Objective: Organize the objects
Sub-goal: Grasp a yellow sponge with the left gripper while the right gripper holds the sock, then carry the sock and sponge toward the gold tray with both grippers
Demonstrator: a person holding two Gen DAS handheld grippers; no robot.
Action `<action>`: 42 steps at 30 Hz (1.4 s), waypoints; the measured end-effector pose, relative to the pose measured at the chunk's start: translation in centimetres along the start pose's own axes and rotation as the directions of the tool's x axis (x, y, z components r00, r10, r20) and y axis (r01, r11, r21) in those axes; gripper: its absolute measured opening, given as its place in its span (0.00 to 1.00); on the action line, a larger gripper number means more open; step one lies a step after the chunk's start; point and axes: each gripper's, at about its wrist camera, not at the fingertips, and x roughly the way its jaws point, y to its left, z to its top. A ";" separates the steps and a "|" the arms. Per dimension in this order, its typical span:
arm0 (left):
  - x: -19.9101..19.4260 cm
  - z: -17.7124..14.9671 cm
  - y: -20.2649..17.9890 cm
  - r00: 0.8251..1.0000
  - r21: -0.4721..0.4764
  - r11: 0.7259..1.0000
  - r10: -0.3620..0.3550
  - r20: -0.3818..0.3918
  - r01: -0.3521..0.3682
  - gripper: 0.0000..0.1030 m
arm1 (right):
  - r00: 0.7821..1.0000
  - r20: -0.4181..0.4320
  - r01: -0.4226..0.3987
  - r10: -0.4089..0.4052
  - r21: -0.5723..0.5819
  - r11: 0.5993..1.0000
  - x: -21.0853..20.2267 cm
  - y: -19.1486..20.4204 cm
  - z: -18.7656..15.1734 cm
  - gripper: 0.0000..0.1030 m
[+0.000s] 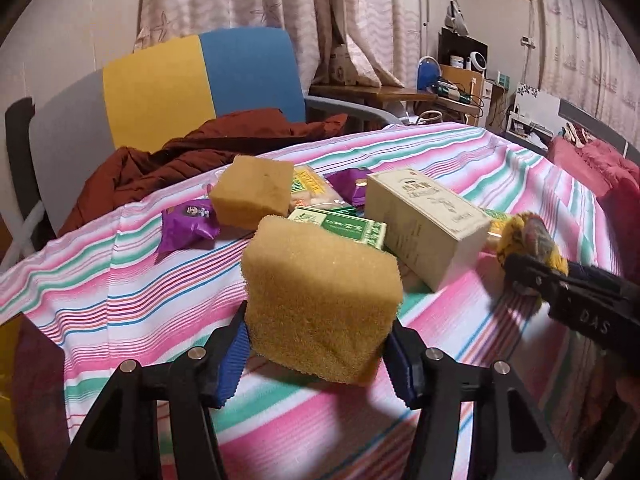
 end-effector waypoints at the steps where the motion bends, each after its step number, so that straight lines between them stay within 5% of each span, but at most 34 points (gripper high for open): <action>1: -0.3 -0.1 -0.2 1.000 0.011 1.000 0.002 0.007 -0.002 0.59 | 1.000 0.010 0.005 -0.005 -0.002 1.000 -0.2 0.0 0.0 0.55; 14: -3.7 -2.2 -2.2 0.998 0.088 0.996 -0.013 0.063 0.007 0.59 | 0.996 0.075 0.054 -0.051 -0.043 0.998 -2.1 1.2 -0.4 0.54; 42: -8.6 -6.5 0.6 0.997 -0.055 0.998 -0.037 0.065 0.041 0.58 | 0.993 0.014 -0.112 0.115 -0.139 0.984 -7.2 8.9 -3.1 0.54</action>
